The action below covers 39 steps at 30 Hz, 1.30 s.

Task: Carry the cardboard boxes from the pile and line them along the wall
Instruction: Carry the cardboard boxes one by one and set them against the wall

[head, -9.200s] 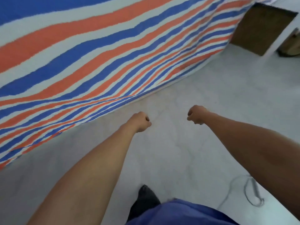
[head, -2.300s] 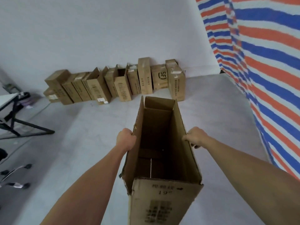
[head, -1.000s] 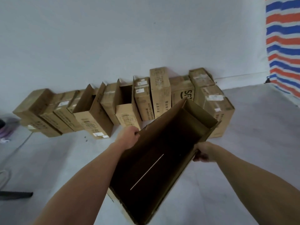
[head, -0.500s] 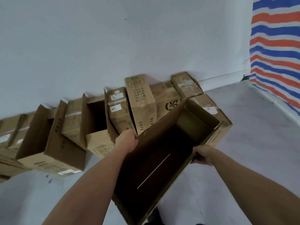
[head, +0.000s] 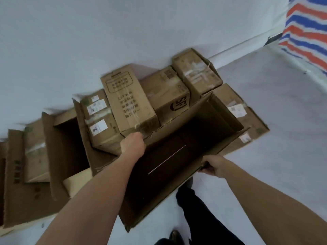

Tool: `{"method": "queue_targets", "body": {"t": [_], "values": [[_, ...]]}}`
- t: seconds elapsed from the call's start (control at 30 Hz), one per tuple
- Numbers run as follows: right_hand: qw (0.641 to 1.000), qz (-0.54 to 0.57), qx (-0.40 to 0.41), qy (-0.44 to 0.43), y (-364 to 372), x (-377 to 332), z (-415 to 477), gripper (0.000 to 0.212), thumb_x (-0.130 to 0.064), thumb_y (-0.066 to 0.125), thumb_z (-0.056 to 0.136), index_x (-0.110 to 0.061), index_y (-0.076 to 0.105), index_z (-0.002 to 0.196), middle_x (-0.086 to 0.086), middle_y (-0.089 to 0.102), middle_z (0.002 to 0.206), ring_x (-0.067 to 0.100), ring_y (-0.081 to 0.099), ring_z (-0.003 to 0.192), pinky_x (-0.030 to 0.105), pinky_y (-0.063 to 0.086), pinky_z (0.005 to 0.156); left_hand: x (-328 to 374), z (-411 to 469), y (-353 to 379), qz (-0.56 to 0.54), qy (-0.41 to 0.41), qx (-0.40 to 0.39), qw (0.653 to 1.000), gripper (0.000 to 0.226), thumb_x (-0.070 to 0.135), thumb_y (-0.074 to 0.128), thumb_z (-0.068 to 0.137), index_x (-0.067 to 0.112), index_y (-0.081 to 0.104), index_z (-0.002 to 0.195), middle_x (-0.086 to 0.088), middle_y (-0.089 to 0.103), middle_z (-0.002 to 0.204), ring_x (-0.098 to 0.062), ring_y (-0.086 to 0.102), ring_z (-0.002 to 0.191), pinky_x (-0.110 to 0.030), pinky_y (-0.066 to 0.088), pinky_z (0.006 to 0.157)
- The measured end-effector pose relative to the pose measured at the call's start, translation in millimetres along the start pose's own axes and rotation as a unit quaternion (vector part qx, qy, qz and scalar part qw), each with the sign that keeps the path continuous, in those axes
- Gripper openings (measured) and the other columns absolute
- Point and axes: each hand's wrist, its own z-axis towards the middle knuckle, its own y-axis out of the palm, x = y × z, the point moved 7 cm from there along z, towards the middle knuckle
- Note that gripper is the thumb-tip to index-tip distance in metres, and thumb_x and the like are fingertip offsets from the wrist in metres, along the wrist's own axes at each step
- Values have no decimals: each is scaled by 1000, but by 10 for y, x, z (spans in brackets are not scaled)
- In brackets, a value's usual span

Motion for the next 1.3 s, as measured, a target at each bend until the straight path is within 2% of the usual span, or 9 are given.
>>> {"method": "queue_targets", "body": {"t": [0.2, 0.3, 0.5, 0.63, 0.73, 0.83, 1.0, 1.17, 1.3], "values": [[997, 36, 3, 72, 125, -311, 953, 18, -6, 59, 94, 3, 59, 110, 24, 72, 95, 31, 75, 74, 27, 56, 48, 243, 1130, 297, 52, -1, -40, 998, 8, 15, 59, 90, 16, 64, 85, -3, 61, 79, -23, 59, 74, -36, 51, 65], [993, 54, 3, 102, 178, -373, 1354, 16, -7, 59, 95, 3, 60, 107, 25, 72, 97, 31, 76, 77, 31, 60, 59, 297, 1515, 541, 70, -2, -61, 996, 7, 13, 56, 92, 14, 63, 90, -1, 57, 76, -21, 57, 73, -36, 52, 65], [986, 86, 20, 139, 371, -299, 1820, 16, -6, 60, 95, 4, 61, 108, 25, 70, 99, 32, 73, 84, 35, 58, 64, 234, 1792, 1005, 46, 7, -108, 993, 14, 7, 53, 93, 9, 61, 105, -10, 61, 105, -26, 58, 95, -35, 46, 69], [985, 92, 22, 143, 509, -349, 1976, 18, -5, 61, 95, 2, 60, 111, 25, 69, 102, 32, 73, 86, 34, 58, 63, 59, 1844, 1263, 29, 28, -160, 986, 47, 9, 52, 94, 12, 45, 140, -13, 52, 132, -31, 57, 113, -39, 49, 82], [987, 90, -1, 133, 581, -458, 1978, 20, -5, 58, 96, 3, 59, 114, 26, 70, 103, 34, 73, 88, 36, 60, 67, -56, 1856, 1347, 20, 32, -185, 982, 54, 13, 52, 95, 14, 37, 146, -12, 42, 141, -33, 51, 122, -41, 47, 86], [991, 65, -9, 116, 685, -603, 1869, 22, -7, 54, 98, 0, 56, 119, 24, 68, 109, 32, 72, 89, 35, 60, 62, -139, 1792, 1298, -5, 30, -199, 979, 45, 15, 50, 96, 12, 45, 140, -12, 42, 143, -32, 50, 123, -41, 46, 92], [997, -7, 28, 75, 695, -789, 1382, 25, -7, 60, 96, 0, 57, 120, 21, 69, 106, 27, 73, 79, 32, 58, 56, -174, 1485, 955, -46, 50, -205, 976, 35, 21, 48, 99, 10, 55, 132, -11, 62, 121, -28, 61, 102, -36, 51, 79], [997, -25, 74, -5, 739, -807, 601, 18, -8, 55, 99, 1, 56, 114, 18, 67, 105, 23, 69, 74, 30, 55, 56, -262, 1005, 635, -52, 114, -203, 971, 28, 23, 46, 100, 9, 58, 122, -8, 63, 112, -26, 61, 97, -34, 49, 76], [989, 10, 131, -68, 763, -442, -135, 13, -8, 52, 100, 1, 59, 95, 15, 64, 86, 23, 66, 67, 32, 54, 59, -342, 510, 466, -12, 205, -191, 960, 24, 23, 46, 98, 16, 54, 76, -6, 62, 87, -22, 59, 79, -32, 44, 66]]}}
